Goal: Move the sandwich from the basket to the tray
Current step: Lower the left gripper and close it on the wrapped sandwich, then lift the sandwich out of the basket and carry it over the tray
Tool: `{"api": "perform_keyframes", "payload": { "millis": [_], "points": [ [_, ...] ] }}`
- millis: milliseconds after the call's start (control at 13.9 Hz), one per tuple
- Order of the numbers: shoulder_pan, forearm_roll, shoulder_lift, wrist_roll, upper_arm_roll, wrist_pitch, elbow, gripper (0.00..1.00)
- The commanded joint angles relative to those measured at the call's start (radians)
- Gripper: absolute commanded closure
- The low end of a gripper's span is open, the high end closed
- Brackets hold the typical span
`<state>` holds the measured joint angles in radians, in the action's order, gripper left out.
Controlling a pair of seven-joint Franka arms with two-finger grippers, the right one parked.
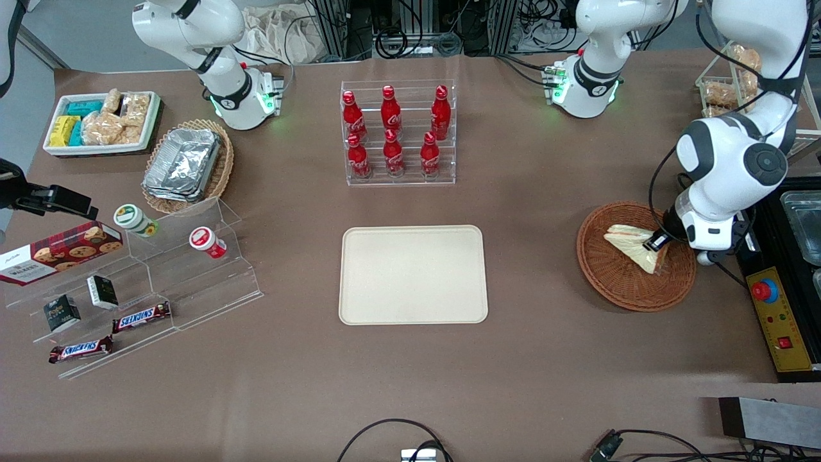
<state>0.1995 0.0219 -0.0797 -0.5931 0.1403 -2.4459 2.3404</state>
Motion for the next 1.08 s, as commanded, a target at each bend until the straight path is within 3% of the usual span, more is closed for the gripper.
{"api": "perform_keyframes", "payload": {
  "millis": [0, 359, 575, 1006],
  "points": [
    [-0.002, -0.01, 0.087, 0.041, 0.047, 0.091, -0.009, 1.0],
    [-0.002, -0.01, 0.13, 0.206, 0.139, 0.272, -0.114, 1.0],
    [-0.002, -0.078, 0.138, 0.228, 0.231, 0.278, -0.145, 1.0],
    [-0.003, -0.08, 0.107, 0.297, 0.369, 0.332, -0.242, 1.0]
  ]
}}
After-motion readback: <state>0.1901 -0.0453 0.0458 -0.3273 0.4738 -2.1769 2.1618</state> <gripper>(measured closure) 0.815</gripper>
